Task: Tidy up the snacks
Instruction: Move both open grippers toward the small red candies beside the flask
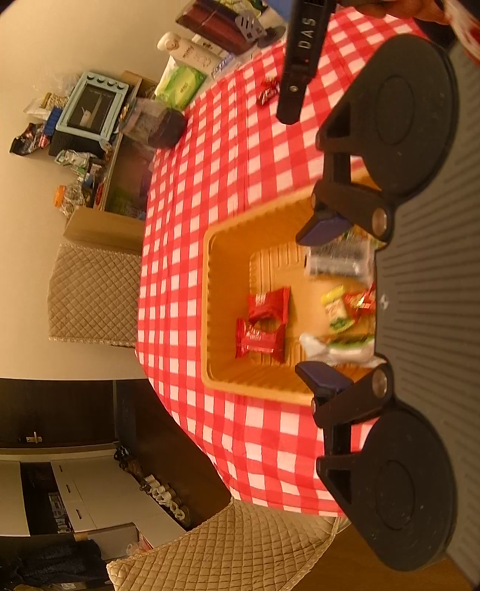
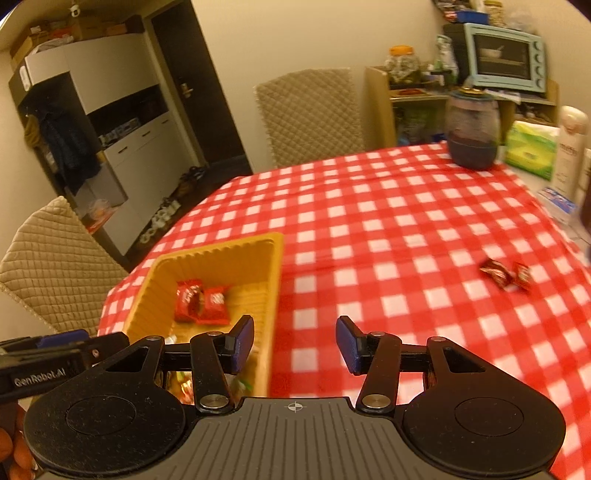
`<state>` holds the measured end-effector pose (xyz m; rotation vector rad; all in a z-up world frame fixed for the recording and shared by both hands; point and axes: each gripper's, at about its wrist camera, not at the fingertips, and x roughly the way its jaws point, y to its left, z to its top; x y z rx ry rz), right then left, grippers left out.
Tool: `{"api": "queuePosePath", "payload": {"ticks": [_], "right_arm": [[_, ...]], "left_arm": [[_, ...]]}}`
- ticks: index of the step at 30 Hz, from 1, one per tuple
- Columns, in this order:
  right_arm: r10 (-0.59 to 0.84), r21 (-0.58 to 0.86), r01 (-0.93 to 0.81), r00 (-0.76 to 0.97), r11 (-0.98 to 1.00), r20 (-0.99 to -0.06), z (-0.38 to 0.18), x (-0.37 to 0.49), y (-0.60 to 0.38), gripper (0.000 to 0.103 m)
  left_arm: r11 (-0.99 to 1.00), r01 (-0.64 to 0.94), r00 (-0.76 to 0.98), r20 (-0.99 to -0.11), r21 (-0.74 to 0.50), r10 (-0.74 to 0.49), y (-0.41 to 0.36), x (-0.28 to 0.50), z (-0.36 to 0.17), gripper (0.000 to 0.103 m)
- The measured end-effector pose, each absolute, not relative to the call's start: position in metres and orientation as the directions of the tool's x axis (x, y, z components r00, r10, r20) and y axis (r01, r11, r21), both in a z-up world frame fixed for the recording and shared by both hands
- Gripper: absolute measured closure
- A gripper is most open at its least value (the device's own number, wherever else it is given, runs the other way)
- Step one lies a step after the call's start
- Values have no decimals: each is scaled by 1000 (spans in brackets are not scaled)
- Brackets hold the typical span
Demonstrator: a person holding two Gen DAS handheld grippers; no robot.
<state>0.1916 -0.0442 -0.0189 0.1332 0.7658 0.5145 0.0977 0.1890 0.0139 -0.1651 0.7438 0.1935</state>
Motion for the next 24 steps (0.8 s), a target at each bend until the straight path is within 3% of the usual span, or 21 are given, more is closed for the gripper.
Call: {"api": "queuePosePath", "payload": {"ticks": [19,24], "right_arm": [[391,310,-246,688,918,-611,5,139,-151,46],[343,309,-186,718,933,-605,9,136,-181,46]], "left_arm": [[983,-151,746,-664,-102,45,115,68,34,12],[987,-102,760,-650,-128,-5,96,75,35,10]]}}
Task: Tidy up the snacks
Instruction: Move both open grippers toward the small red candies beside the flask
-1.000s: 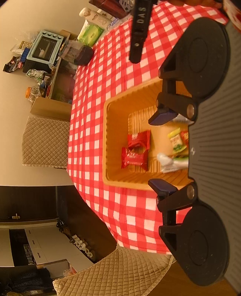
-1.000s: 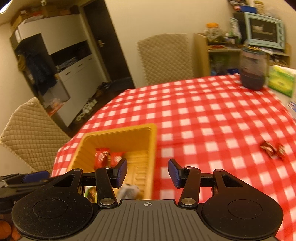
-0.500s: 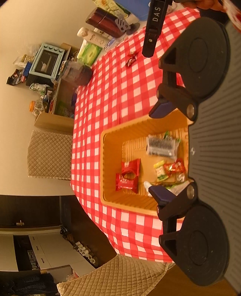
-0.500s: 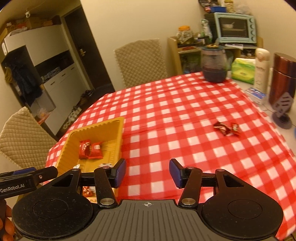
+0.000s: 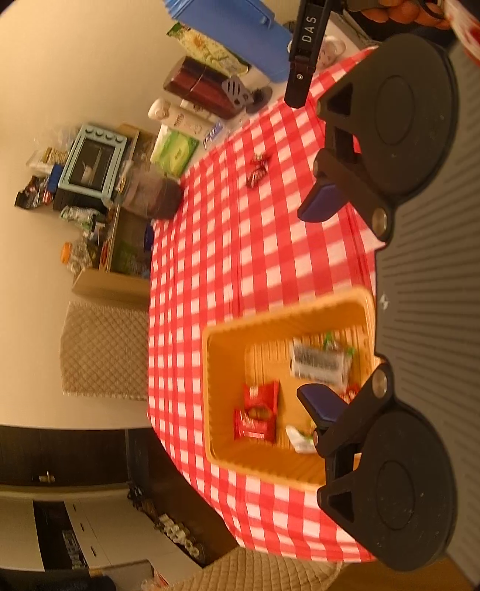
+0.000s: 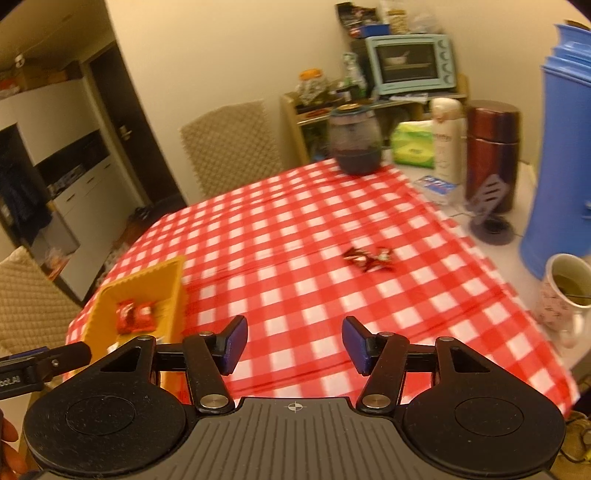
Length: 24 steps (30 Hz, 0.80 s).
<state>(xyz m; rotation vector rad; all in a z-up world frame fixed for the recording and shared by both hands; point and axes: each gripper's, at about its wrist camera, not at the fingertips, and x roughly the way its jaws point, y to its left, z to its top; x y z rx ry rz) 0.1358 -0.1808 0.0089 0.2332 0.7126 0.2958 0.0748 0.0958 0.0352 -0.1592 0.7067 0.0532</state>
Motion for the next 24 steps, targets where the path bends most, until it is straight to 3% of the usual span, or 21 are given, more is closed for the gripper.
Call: {"api": "queuePosePath", "payload": {"ticks": [7,24], "right_arm": [[282,308,-105,738,946,-613,6,142,-224,45],[224,299,-21,711,954,-666,-23,182,-272,44]], "left_arm": [[991,-49,772,-634,-126,-42,63,95,34,4],[991,37,769,-630,-125,-108,2,161,17,2]]}}
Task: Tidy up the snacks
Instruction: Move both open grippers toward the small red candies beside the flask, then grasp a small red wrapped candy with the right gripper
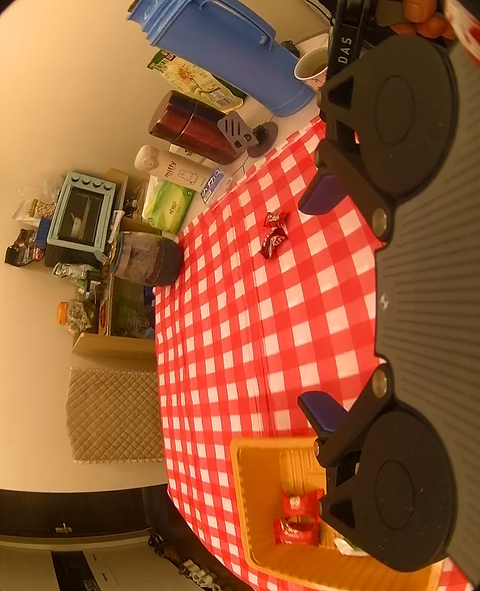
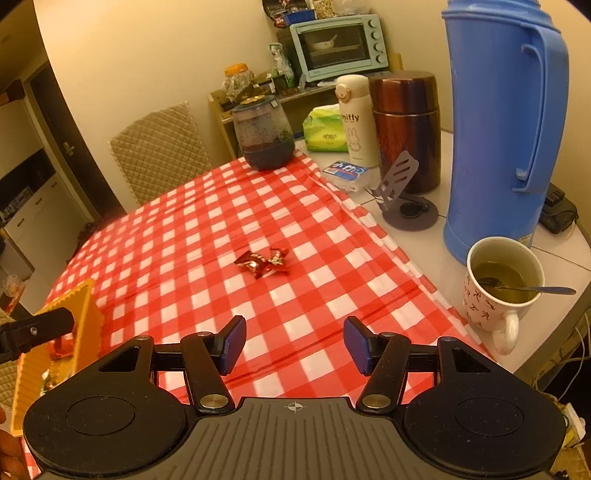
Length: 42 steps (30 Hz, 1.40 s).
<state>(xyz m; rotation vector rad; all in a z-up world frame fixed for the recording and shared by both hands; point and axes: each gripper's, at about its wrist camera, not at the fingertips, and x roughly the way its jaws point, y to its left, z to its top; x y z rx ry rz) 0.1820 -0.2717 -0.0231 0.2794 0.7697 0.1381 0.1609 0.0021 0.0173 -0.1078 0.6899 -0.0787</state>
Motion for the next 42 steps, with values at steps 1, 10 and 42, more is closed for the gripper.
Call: {"api": "queuePosePath", "payload": {"ticks": [1,10,42], "right_arm": [[223,296,-20,710,955,-668,-25,185,-273,44],[213,271,-24,687,962,-695,-45,224,-278,44],[319,257,-195,683,946,-657,-128,358,-226,73]], "left_arm": [[991,41,767,-632,-124,-111,-1,165,15,2],[991,82,736,-663,-108,-133,-23,204,-6,2],[983,-71,690,-720,-169,-75,-16,295,-79,2]]}}
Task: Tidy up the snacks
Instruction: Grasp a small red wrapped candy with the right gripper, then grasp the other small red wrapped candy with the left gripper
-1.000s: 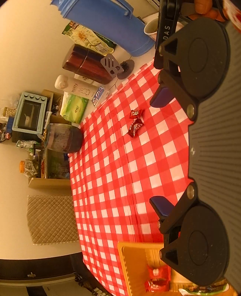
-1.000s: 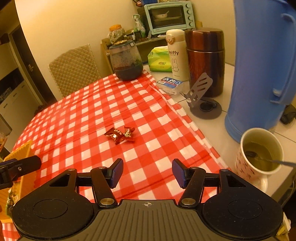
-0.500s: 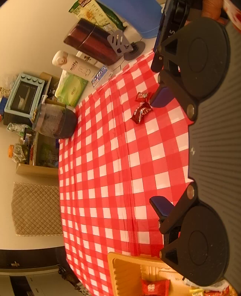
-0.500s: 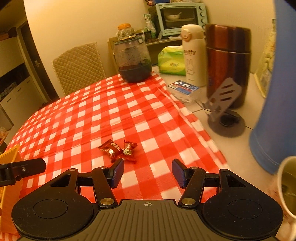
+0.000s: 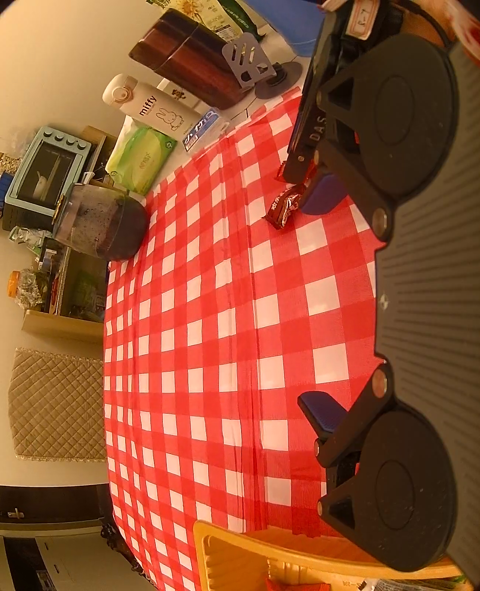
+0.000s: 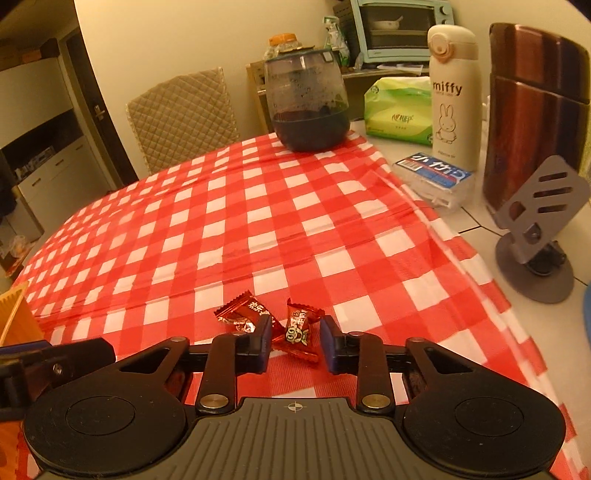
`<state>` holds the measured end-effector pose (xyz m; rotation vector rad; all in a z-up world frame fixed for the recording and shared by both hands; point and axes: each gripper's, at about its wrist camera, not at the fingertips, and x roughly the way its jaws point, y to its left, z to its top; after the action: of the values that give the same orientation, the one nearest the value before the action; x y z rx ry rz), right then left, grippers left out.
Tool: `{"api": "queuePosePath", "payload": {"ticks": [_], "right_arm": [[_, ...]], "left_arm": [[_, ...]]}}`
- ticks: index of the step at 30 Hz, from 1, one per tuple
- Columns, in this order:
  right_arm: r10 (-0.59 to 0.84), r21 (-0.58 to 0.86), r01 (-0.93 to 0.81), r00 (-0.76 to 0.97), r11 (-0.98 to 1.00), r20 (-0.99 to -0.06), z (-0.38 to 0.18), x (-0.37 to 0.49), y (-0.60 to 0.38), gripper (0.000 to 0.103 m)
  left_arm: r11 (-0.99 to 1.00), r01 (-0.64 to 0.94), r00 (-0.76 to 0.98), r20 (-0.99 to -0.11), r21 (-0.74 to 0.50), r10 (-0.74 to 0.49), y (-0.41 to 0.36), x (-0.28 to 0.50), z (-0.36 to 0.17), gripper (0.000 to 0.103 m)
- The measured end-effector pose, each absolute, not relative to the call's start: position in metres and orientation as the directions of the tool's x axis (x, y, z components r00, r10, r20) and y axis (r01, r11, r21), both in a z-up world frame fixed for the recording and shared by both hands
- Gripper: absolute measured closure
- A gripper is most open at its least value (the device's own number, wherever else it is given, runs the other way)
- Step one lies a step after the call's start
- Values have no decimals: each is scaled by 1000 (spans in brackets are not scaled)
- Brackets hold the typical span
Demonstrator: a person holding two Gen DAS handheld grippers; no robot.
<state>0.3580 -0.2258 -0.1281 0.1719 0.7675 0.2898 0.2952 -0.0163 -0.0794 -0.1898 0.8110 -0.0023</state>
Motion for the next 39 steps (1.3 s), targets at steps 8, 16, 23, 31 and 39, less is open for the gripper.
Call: {"api": "queuePosePath", "payload": {"ticks": [8,16,23,31,39], "right_arm": [[298,240,-183,701,953,-648,-129,358,-233,87],[230,260,-74,727,963,-646,-121,336,-273,87],[198,256,-32,729,966,-655,-123,322,-291,87],[187,250,-22,727,968,-660,-127,317,-290,88],[186,247,-22,725,969,-664,-129,317,-286,88]], "left_arm": [[981,-54,680,-726,-186,-100,-24,305,-88,3],[946,15,667,-701,-324,-250,-49,328,-106,16],[941,86,661,-688,-327,-299,-73,349,-121,38],[954,113,688,-671,-276,-276,-85,356,-125,60],[968,187,686,-682,-170,-253,-93,350,-126,71]]}}
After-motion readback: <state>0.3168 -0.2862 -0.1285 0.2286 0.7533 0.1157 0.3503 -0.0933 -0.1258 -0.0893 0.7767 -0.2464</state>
